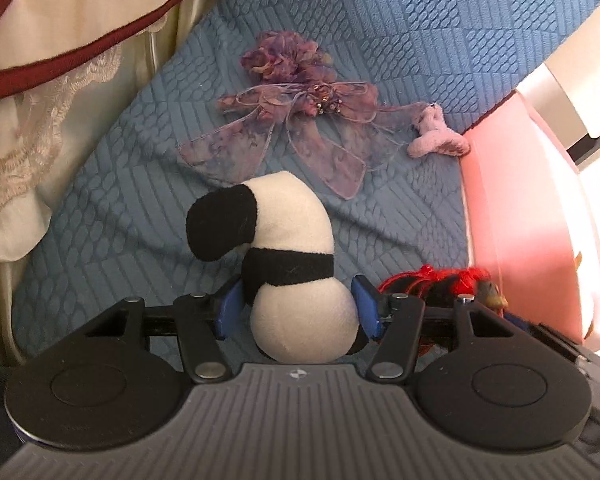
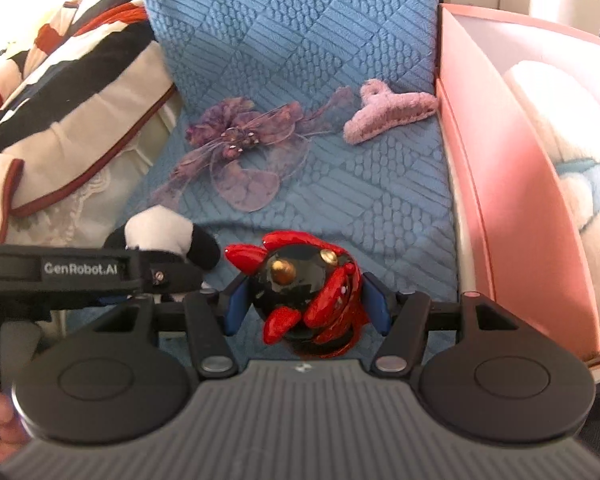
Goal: Organize objects
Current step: 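Lift the panda with the left tool while the right tool lifts the red ring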
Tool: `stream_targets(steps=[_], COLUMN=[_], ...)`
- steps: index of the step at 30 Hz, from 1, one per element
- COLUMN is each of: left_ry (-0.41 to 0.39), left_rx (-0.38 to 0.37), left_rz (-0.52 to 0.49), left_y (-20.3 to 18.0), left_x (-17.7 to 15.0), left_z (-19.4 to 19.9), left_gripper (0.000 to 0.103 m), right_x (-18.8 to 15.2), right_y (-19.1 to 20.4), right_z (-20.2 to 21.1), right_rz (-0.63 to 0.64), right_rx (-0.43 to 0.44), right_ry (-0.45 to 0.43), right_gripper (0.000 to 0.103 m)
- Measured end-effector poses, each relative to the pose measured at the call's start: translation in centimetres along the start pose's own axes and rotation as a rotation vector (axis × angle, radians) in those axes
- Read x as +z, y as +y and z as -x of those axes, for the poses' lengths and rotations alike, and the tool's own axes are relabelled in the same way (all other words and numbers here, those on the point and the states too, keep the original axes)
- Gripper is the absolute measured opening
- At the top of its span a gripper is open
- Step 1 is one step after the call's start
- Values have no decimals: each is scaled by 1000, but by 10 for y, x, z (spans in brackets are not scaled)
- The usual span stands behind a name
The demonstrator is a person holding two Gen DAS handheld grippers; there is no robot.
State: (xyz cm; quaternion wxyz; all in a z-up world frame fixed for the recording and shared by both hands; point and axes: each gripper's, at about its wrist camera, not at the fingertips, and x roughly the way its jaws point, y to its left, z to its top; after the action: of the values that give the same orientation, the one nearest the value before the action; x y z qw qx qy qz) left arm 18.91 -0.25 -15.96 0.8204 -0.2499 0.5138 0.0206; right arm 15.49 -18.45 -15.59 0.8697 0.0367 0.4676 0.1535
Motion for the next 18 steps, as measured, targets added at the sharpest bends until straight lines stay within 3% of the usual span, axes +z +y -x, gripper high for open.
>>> stream_targets(steps=[12, 18], left_ry=[9, 7], left_rx=[-7, -24], left_rz=[14, 14], left_y=[1, 1], left_x=[4, 4], left_z=[-7, -4], left_gripper=[64, 64], right_x=[1, 1], right_y=[-10, -5], right_z=[-20, -13], right_rz=[-64, -29], right_rx=[9, 8], right_ry=[53, 34], right_gripper=[63, 62])
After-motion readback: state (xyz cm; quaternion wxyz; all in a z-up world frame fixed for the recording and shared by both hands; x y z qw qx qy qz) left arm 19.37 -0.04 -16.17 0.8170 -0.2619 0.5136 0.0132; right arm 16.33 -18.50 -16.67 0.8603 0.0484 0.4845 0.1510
